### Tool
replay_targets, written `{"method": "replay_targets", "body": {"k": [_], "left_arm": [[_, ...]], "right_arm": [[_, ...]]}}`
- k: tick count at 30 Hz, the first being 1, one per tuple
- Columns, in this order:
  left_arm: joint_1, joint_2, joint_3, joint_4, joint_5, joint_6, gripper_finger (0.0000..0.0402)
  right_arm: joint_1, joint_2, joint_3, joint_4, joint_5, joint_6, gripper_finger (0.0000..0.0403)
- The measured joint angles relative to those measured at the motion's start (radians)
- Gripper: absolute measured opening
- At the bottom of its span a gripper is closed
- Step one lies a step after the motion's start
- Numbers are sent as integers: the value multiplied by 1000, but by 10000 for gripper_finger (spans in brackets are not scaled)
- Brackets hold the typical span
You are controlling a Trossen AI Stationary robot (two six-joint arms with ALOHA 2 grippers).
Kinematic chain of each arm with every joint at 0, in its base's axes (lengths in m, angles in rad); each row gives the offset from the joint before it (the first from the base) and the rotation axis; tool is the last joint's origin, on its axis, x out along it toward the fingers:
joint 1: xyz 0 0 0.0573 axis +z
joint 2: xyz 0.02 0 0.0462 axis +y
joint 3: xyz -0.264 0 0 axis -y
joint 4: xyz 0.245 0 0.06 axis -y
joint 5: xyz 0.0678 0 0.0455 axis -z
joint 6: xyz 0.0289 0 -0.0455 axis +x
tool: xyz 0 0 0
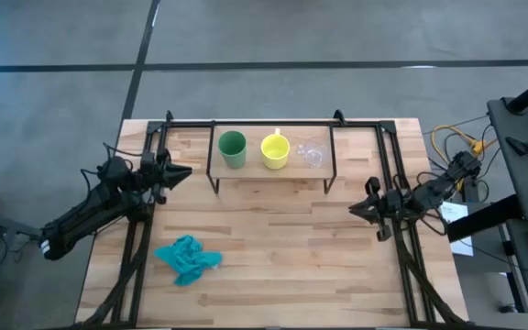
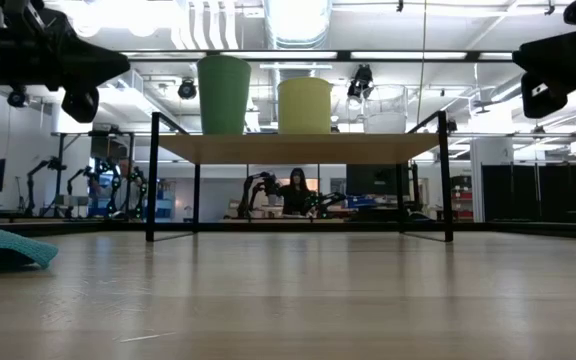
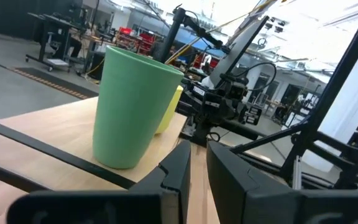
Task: Stack small to large cups/mugs on shelf
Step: Return to Home Position
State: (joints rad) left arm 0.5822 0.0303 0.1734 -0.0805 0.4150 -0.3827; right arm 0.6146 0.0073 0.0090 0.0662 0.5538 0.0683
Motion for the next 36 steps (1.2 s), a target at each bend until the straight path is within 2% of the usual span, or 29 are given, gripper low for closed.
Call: {"method": "replay_targets", "body": {"k": [8, 18, 28, 36], "left_arm": [[-1, 2, -18, 5, 0, 29, 39], [0, -2, -113, 139, -9, 22, 39], [0, 9, -148, 149, -95, 3, 39], [0, 21, -165, 136, -259, 24, 39]], "right_arm": [[-1, -7, 0, -1, 25, -36, 38], [-1, -7, 0, -1, 28, -15, 38], [-1, -6, 0, -2, 83, 10, 38], [-1, -5, 0, -2, 103, 10, 38]]}}
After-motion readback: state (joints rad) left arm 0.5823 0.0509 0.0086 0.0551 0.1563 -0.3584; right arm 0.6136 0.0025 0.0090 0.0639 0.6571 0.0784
